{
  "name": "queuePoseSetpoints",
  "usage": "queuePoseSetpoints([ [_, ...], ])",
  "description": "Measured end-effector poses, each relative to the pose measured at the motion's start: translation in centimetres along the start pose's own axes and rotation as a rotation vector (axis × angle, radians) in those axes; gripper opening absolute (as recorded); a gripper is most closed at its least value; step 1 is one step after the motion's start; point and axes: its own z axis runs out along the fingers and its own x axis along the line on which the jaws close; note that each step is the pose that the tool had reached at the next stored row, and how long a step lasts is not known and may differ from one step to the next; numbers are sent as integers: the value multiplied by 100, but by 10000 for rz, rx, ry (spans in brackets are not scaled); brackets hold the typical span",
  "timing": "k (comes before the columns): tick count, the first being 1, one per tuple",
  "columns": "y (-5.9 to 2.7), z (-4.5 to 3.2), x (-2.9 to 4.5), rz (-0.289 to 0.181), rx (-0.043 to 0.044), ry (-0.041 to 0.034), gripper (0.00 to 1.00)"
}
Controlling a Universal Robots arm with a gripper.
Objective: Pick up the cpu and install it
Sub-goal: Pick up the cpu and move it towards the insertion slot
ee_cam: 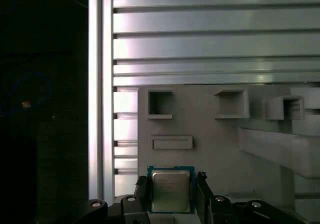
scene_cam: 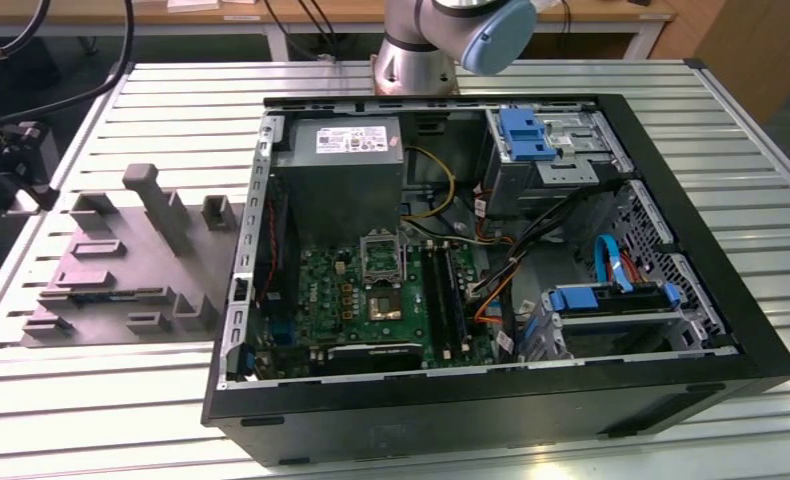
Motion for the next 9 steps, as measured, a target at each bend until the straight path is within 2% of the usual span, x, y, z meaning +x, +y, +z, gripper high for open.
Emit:
queuePoseSetpoints([
  [9,2,-33,1,0,0,0,47],
])
